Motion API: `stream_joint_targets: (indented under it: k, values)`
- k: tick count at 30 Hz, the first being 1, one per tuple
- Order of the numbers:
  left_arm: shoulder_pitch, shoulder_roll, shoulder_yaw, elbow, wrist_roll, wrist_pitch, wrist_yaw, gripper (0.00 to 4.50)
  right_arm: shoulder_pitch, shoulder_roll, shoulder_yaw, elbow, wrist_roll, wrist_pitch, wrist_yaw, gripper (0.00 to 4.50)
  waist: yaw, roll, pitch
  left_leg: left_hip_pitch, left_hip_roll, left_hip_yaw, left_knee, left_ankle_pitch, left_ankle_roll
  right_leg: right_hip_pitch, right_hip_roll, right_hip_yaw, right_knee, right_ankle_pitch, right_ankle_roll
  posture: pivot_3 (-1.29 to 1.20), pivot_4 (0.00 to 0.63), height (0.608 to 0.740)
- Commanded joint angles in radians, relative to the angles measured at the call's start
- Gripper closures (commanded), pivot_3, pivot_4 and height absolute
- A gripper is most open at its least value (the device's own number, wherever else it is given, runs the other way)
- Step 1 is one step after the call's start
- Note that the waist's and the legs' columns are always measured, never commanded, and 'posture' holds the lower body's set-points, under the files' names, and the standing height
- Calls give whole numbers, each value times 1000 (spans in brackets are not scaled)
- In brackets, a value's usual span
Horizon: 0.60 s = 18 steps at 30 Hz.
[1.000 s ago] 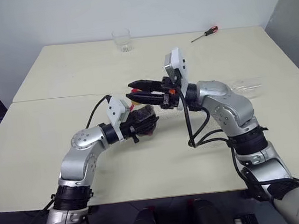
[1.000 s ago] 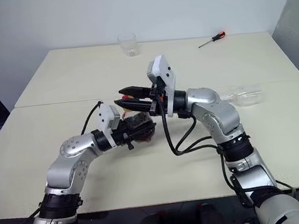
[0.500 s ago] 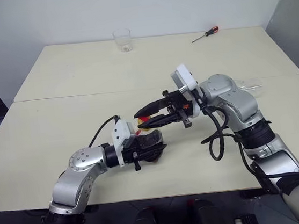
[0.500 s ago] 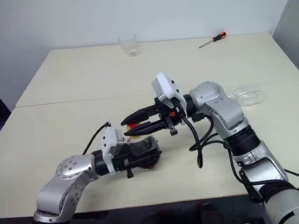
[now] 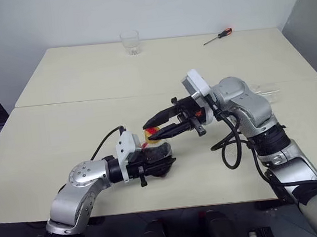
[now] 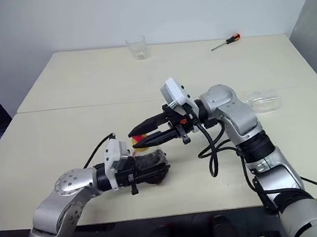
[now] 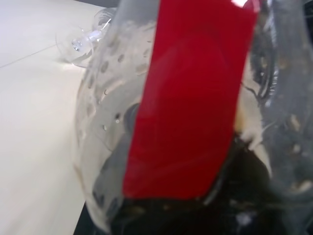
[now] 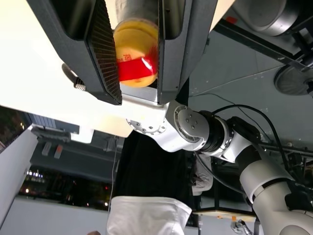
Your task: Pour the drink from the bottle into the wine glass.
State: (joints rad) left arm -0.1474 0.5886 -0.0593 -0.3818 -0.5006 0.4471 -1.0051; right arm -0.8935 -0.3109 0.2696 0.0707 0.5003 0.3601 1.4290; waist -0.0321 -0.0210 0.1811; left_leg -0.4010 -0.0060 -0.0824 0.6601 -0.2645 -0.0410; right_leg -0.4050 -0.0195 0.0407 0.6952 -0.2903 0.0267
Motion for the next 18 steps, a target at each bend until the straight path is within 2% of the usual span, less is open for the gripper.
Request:
stream_joint_targets:
  k: [1, 11, 14, 18]
  values:
    - [-28, -10, 39, -42, -25, -47, 11, 2745, 2, -22, -40, -71, 32, 77, -56, 3302, 0, 0, 0, 0, 0, 0, 0, 0, 0, 0, 0, 0, 0, 0, 0, 0, 150, 740]
    - [-67, -43, 57, 32, 4, -59, 92, 2745, 45, -47, -199, -193, 82, 285, -384, 3302, 2, 0, 0, 0, 0, 0, 0, 0, 0, 0, 0, 0, 0, 0, 0, 0, 150, 740]
    - [-96, -47, 56, 63, 11, -65, 101, 2745, 61, -35, -233, -235, 100, 326, -473, 2430, 2, 0, 0, 0, 0, 0, 0, 0, 0, 0, 0, 0, 0, 0, 0, 0, 150, 740]
    - [-149, -50, 60, 121, 18, -76, 109, 2745, 100, -31, -249, -307, 130, 377, -543, 997, 2, 0, 0, 0, 0, 1, 0, 0, 0, 0, 0, 0, 0, 0, 0, 0, 150, 740]
